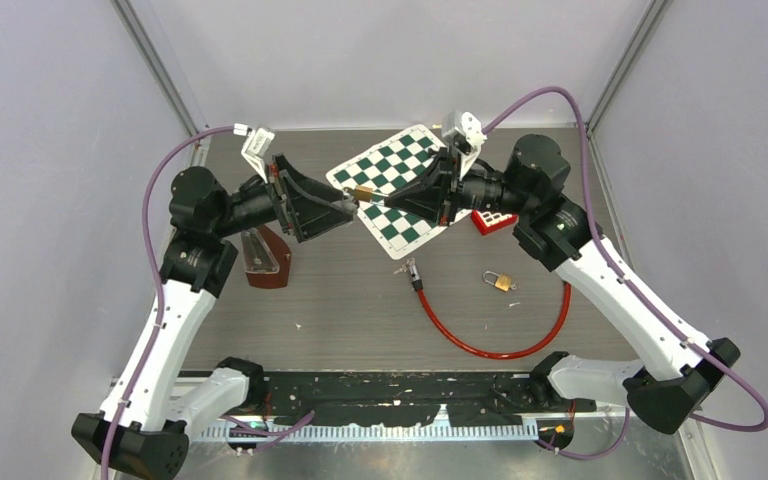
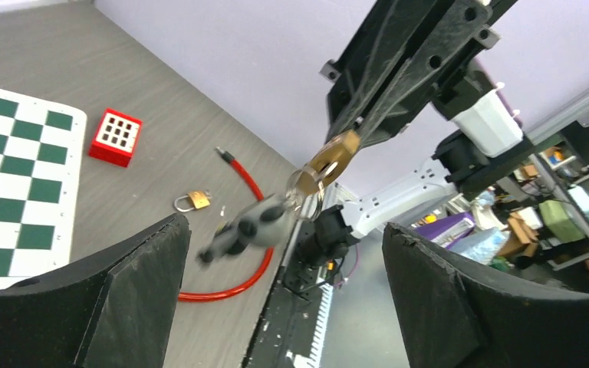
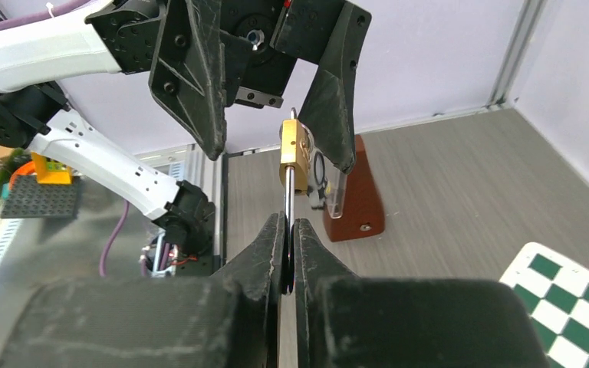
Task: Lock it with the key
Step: Lock the lock.
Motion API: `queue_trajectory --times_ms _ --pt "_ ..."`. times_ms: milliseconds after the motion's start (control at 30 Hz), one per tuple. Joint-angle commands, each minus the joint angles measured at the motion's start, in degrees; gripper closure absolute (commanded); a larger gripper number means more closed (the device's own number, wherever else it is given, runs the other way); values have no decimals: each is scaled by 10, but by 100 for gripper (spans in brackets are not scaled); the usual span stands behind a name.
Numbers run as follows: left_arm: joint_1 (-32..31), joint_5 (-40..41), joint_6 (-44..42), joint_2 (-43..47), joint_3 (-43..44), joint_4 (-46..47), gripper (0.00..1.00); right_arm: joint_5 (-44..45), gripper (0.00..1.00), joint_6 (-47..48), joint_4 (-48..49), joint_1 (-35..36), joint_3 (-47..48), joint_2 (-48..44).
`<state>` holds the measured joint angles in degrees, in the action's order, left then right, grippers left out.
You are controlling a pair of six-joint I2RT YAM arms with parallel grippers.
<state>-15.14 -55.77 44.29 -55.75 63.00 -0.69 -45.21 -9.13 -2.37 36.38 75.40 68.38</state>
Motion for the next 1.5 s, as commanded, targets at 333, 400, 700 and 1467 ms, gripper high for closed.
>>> queue_trajectory --times_ms 333,400,700,1467 --pt "0 39 -194 45 -44 124 6 19 95 241 -369 3 192 48" --pt "-1 24 -183 33 -40 126 7 17 95 245 -389 5 197 54" --pt "-32 -61 -31 -45 -73 274 17 24 95 232 -412 30 187 79" --pt "-59 -92 -31 -53 -136 272 48 5 95 153 -384 36 198 108"
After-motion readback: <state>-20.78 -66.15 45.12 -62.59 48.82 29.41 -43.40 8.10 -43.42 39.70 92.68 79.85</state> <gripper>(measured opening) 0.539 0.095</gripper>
